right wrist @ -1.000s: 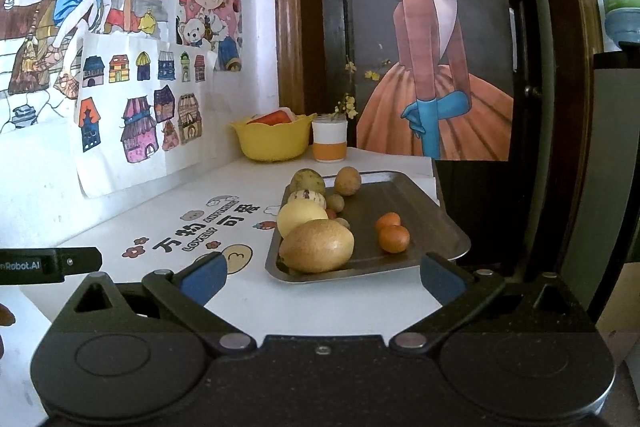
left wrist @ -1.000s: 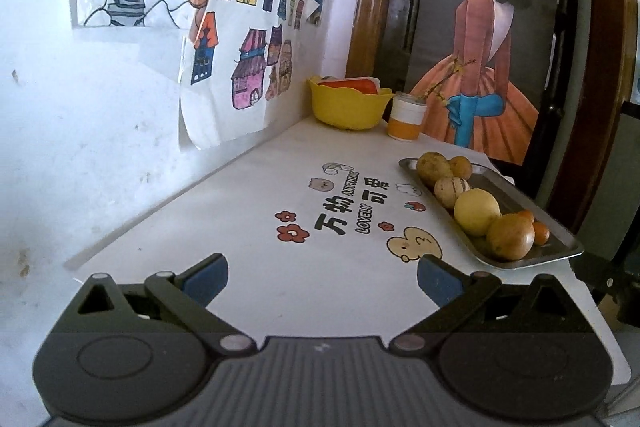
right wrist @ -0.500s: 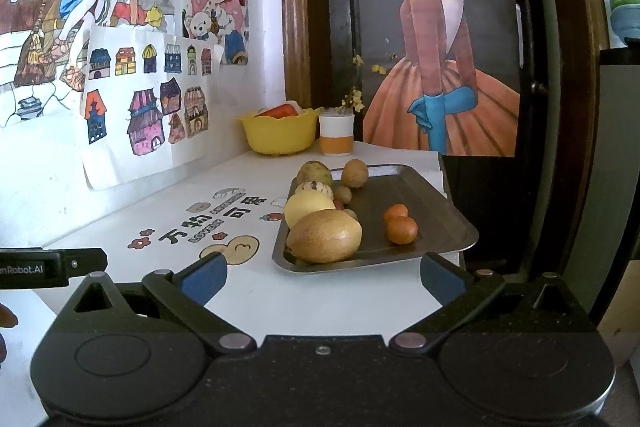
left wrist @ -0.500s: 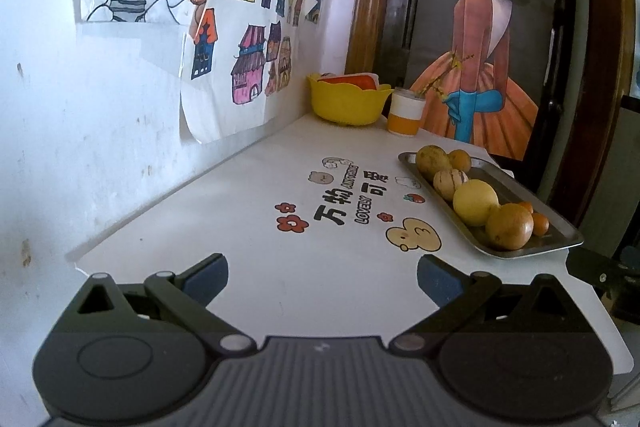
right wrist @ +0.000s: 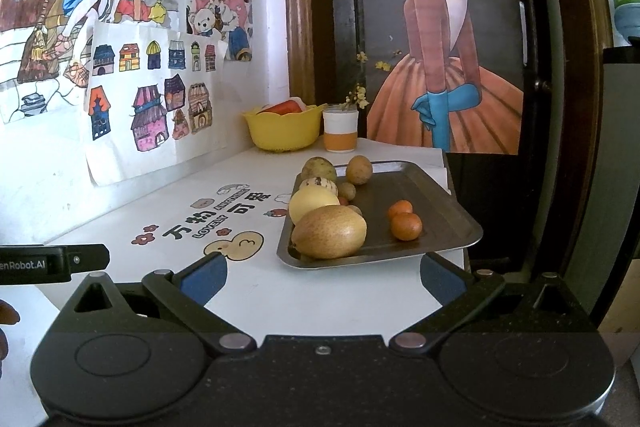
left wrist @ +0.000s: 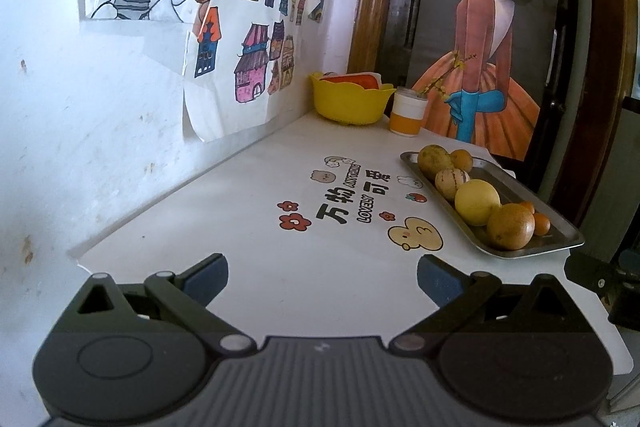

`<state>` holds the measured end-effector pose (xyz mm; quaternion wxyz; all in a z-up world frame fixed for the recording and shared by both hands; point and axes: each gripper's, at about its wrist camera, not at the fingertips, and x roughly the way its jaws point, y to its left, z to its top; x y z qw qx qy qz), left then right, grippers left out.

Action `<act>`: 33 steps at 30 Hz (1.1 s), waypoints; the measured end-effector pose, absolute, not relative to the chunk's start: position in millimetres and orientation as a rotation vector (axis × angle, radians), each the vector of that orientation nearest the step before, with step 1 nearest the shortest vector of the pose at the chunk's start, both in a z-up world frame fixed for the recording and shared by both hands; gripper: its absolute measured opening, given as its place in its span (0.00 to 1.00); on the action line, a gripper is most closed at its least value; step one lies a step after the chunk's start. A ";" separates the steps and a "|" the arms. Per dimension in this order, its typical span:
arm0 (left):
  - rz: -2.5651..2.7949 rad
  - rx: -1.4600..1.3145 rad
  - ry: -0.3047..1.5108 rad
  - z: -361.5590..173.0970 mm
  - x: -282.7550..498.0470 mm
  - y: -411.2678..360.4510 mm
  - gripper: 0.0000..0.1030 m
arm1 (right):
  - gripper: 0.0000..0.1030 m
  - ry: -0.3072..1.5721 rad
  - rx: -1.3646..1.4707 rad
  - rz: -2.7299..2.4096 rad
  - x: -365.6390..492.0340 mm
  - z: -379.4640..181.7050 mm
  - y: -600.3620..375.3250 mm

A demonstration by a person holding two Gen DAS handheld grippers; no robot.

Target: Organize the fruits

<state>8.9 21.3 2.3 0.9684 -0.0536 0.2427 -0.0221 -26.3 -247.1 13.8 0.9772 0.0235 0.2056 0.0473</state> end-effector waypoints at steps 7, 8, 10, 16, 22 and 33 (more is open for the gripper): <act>-0.045 -0.110 0.491 2.4 8.8 21.4 0.99 | 0.99 0.418 0.046 0.101 -26.7 13.2 -246.1; -0.045 -0.109 0.491 2.5 9.0 21.3 0.99 | 0.99 0.418 0.046 0.100 -26.8 13.2 -245.9; -0.045 -0.108 0.491 2.4 9.0 21.3 0.99 | 0.99 0.418 0.046 0.099 -26.8 13.4 -246.0; -0.045 -0.108 0.490 2.2 8.2 21.0 0.99 | 0.99 0.418 0.046 0.098 -27.0 13.3 -245.6; -0.037 -0.102 0.498 4.4 7.3 20.2 0.99 | 0.99 0.423 0.045 0.103 -28.3 12.3 -243.5; -0.069 -0.108 0.494 5.9 7.8 20.1 0.99 | 0.99 0.438 0.042 0.111 -27.7 10.9 -242.3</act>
